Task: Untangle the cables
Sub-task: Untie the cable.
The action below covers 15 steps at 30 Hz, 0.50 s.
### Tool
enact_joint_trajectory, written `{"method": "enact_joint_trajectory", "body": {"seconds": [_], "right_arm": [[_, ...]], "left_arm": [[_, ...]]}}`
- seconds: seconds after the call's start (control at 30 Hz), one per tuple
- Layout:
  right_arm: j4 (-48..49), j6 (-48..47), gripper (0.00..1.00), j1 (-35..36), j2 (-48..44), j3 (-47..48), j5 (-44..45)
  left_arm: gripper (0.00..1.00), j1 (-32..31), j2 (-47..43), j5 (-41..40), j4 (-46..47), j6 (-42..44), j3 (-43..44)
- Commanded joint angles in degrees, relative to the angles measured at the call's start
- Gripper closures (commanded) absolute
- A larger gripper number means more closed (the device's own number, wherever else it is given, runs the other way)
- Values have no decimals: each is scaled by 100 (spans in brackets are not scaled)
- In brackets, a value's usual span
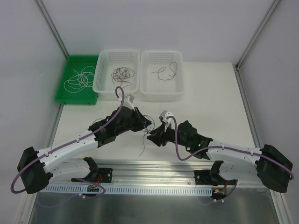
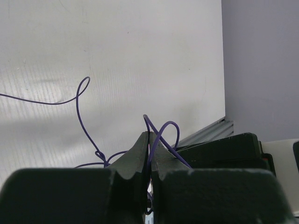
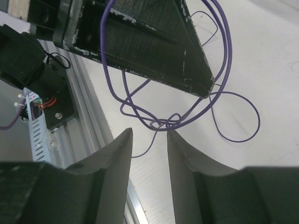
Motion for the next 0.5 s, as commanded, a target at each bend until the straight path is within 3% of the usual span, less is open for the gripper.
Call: {"method": "enact_joint_trajectory", "body": {"seconds": [0.0,0.23,0.47], "right_arm": [[-232,-427,61,54,-169,311,293],[-531,-647,60,107,-257,347,750],[-558,-858,59,265,-117,557,390]], "left_arm": [[99,-46,57,108,-12,-79,199],[99,-46,101,143,-56,-53,252],[99,-46,171,213,-73,-79,305]]}}
